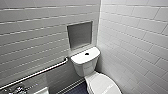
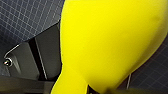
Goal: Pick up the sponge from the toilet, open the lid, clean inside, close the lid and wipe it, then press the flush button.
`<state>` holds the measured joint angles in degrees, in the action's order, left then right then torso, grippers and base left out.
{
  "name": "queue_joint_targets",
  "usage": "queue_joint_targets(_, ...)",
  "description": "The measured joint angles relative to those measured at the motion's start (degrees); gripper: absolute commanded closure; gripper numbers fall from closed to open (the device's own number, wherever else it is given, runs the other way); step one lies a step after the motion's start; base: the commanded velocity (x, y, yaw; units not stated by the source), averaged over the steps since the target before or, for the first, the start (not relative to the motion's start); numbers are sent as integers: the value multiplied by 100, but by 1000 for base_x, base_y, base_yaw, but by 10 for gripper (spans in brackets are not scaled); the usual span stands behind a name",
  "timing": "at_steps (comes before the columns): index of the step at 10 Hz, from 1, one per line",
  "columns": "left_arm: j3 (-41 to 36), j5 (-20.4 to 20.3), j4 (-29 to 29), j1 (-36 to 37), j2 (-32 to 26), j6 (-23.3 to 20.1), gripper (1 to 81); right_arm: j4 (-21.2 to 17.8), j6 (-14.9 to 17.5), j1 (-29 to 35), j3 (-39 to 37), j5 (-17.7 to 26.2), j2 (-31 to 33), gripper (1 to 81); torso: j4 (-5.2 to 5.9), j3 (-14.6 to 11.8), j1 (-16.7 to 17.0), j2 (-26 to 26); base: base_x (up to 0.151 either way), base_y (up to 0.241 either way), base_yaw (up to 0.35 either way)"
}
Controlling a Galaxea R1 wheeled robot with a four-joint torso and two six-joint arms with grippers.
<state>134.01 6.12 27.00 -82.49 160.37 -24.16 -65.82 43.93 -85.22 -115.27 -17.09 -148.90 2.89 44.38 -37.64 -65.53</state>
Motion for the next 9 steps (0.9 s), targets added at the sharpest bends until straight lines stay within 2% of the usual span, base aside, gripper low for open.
queue_joint_targets(4,686,5,63,16,479,0,10,140,2,13,-1025,422,-599,811,0,-19,542,843,0,0,0)
queue_joint_targets(5,879,10,72,9,584,0,10,184,2,5,-1191,508,-753,811,0,-100,647,1010,0,0,0)
queue_joint_targets(9,1091,7,85,9,717,0,10,284,0,-68,-1587,784,-890,811,0,-878,1145,1768,0,0,0)
